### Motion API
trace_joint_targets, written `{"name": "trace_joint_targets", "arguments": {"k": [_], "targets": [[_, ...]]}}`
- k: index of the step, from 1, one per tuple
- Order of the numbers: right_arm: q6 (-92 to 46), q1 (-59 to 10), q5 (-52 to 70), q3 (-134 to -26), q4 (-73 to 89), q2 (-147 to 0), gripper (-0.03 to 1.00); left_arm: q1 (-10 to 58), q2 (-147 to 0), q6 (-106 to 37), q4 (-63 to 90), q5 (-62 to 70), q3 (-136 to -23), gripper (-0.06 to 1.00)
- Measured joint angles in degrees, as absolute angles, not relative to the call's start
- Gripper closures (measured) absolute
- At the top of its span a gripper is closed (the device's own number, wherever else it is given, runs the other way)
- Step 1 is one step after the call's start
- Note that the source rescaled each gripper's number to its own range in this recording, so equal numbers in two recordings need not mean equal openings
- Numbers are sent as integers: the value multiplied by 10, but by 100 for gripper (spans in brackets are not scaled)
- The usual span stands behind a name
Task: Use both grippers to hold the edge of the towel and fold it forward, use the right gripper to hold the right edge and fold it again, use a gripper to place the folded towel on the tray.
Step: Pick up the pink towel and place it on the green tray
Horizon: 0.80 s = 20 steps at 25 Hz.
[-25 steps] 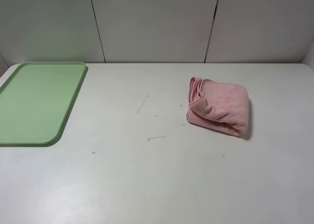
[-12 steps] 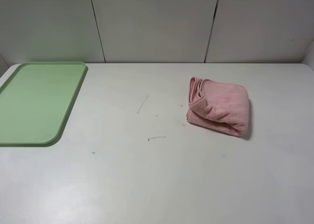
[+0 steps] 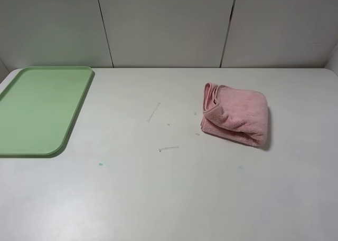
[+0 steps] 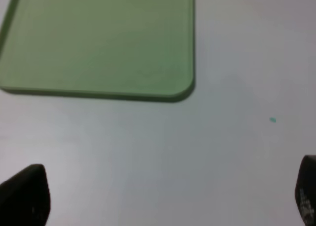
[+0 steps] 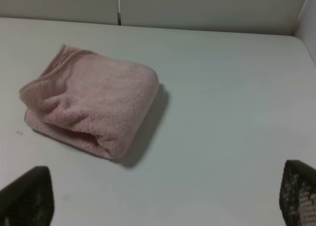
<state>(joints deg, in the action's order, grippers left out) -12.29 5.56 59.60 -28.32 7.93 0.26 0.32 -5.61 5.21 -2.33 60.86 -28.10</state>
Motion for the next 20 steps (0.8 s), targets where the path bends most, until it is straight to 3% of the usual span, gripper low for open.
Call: {"name": "trace_joint_targets", "arguments": {"k": [10,20], "targets": [[-123,56,596,-283,79,3,-3,3,-104,4,46,573,-287,-5],[-123,56,596,-283,79,3,-3,3,-345,-139,244,397,-289,-4]]}}
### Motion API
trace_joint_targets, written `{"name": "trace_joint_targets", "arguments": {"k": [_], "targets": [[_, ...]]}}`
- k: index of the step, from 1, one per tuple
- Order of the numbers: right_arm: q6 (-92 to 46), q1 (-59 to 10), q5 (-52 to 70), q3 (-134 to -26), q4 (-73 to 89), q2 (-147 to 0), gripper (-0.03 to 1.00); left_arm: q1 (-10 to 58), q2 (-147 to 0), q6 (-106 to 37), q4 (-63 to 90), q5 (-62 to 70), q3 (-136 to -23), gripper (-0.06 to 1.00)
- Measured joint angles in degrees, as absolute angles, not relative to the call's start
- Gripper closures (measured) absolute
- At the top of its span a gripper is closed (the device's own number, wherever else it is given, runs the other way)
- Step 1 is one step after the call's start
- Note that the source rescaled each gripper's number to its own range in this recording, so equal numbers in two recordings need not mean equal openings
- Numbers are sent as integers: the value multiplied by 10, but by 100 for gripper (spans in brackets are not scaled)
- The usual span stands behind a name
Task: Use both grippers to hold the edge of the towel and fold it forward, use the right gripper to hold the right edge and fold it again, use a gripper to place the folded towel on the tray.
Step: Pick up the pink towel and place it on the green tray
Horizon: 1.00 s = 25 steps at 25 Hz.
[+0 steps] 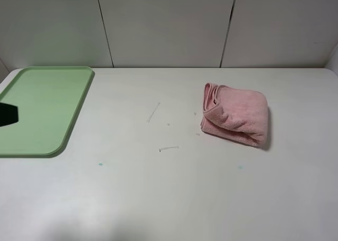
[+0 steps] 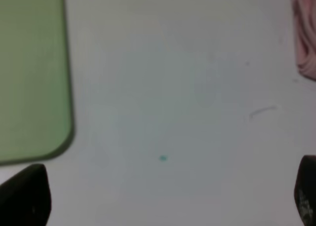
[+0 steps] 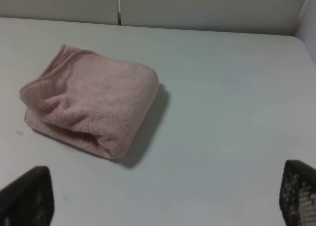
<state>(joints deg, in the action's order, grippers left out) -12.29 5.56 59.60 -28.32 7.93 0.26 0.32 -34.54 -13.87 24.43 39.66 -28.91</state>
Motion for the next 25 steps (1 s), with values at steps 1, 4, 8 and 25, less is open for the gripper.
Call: {"name": "trace_joint_targets", "arguments": {"k": [1,4,8,25], "targets": [[-123,56,596,-283,79,3,-3,3,-375,-165,267,383,-293,-4],[-123,56,596,-283,80,3,-3,3,-456,-232,339,365,-313,-4],[-123,56,596,-283,80,3,-3,20,-557,-278,387,353,-361,-4],[-123,56,596,-283,81,3,-3,233,-867,-274,398,288,-586,-2]]}}
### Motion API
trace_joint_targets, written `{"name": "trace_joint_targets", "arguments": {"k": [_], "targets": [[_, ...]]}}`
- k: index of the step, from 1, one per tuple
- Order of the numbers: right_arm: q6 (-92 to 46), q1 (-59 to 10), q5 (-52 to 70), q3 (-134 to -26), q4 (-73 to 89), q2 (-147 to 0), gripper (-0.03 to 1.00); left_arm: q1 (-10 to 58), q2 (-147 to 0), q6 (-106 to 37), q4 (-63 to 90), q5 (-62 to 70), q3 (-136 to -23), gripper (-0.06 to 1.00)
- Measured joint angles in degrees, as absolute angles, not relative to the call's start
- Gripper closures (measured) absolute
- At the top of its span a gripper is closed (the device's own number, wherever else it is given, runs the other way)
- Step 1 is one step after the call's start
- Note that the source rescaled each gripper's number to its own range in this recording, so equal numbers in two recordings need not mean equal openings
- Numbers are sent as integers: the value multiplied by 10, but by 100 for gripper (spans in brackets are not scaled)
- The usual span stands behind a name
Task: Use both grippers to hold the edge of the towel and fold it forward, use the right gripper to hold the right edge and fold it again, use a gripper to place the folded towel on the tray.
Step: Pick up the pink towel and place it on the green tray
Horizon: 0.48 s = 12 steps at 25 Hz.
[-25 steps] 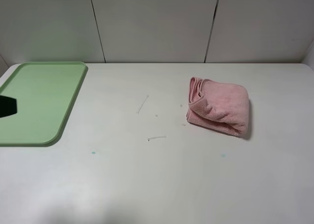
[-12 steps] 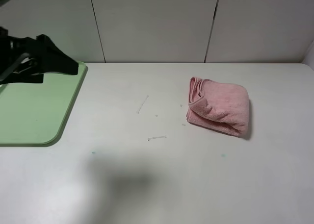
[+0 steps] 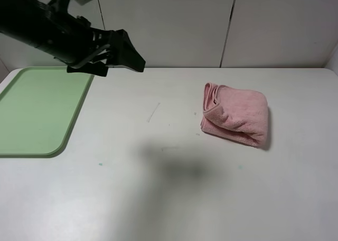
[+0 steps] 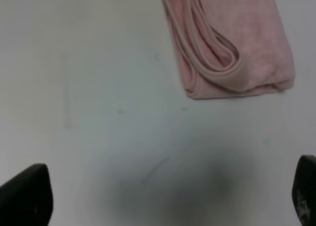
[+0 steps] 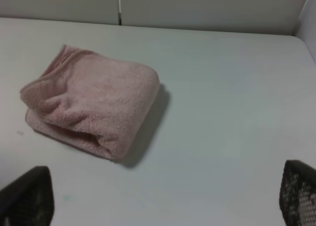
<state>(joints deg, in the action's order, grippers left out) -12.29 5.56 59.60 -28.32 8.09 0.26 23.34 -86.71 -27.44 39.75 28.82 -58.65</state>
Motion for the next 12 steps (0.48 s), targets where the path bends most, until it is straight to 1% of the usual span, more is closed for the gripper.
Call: {"name": "trace_joint_targets", "arguments": {"k": [12], "targets": [[-123,56,596,-283,81,3,-3,327,-1053,-261,406,265,-735,-2]]}}
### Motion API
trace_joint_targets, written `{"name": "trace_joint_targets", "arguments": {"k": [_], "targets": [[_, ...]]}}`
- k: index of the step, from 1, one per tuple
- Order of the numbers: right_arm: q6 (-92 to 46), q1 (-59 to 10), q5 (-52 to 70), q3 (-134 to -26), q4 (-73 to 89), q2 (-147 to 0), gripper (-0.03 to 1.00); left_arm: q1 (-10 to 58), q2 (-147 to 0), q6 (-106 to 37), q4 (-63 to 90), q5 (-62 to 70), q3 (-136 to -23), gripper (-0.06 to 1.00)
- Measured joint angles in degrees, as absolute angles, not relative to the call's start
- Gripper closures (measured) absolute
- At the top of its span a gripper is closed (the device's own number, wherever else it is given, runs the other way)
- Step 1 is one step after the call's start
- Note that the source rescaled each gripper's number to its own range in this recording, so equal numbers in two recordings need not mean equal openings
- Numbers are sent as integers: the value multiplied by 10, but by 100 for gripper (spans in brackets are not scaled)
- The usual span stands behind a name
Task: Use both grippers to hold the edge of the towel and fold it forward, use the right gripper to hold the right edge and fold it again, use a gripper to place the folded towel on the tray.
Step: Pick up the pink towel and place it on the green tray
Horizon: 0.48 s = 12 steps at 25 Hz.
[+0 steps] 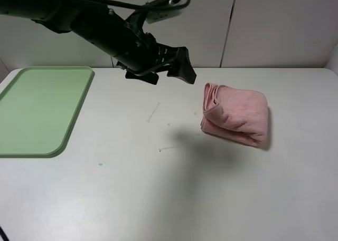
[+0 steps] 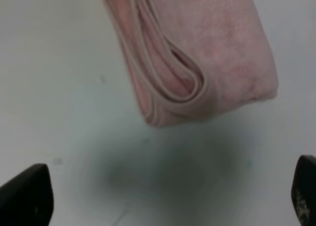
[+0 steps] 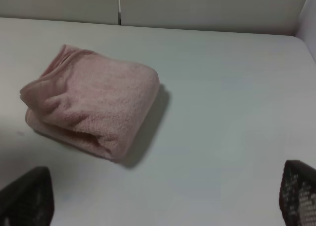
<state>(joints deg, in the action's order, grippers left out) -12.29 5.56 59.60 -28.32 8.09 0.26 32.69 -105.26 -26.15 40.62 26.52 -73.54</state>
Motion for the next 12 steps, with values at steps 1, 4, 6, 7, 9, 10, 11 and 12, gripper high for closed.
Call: {"name": "trace_joint_targets", "arguments": {"k": [1,4,6,7,9,10,11,12], "targets": [[-123,56,596,-283,81,3,-3,332,-1068,-259,406,265,-749,-2],[-123,56,596,-283,81,3,-3,345,-1111,-251,407,265,-784,-2],[-123,56,596,-283,81,3,-3,351,-1136,-249,407,264,-805,-2],[-123,56,596,-283,81,3,-3,354,-1149,-249,408,263,-816,-2],[-123,56,596,-283,81,3,-3,358,-1174,-249,408,263,-837,-2],[-123,56,596,-283,81,3,-3,360,-1184,-248,408,263,-845,-2],[-123,56,596,-283,81,3,-3,363,-1196,-248,408,263,-855,-2],[-123,56,596,-283,81,3,-3,365,-1207,-247,408,263,-865,-2]]}}
